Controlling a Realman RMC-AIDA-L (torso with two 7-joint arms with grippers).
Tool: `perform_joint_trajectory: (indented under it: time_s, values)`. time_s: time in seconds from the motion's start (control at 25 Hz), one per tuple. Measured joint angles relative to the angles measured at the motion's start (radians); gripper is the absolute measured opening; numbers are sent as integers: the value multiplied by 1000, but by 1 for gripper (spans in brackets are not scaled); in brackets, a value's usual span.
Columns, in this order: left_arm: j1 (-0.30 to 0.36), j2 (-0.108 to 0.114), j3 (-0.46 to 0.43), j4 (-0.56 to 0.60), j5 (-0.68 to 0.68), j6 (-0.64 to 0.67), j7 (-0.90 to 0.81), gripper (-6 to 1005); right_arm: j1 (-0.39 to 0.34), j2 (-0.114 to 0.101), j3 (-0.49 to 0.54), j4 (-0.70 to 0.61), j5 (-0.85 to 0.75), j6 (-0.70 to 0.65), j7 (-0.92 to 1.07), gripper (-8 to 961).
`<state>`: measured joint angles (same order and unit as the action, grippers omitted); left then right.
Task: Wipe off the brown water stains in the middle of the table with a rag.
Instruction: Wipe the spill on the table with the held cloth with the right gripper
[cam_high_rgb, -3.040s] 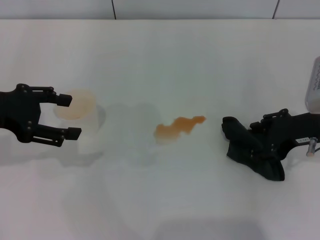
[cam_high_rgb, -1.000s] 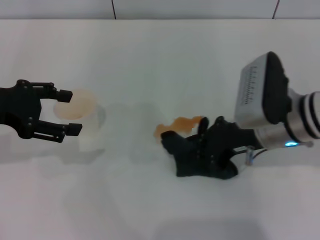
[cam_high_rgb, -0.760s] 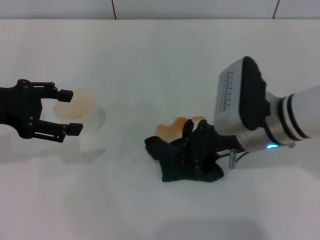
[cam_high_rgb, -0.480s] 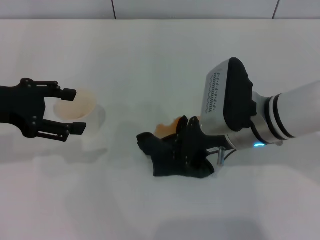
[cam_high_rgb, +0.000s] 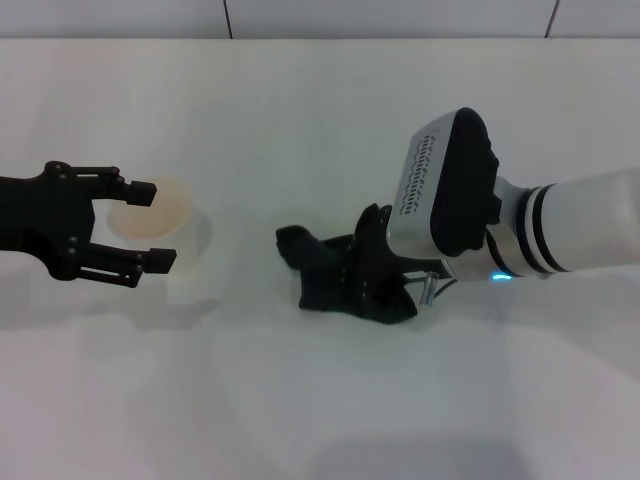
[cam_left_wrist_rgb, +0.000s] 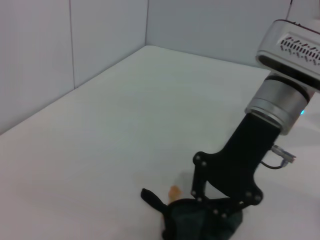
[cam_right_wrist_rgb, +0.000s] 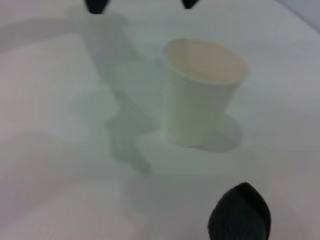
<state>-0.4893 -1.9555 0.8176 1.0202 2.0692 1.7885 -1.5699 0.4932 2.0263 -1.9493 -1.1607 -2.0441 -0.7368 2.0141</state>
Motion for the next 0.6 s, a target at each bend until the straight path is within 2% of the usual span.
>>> perform_joint_trajectory:
  time_s: [0.6]
  values:
    - [2,-2,0,0,0,-3,1,879,1,-1,14,95,2,211,0,105]
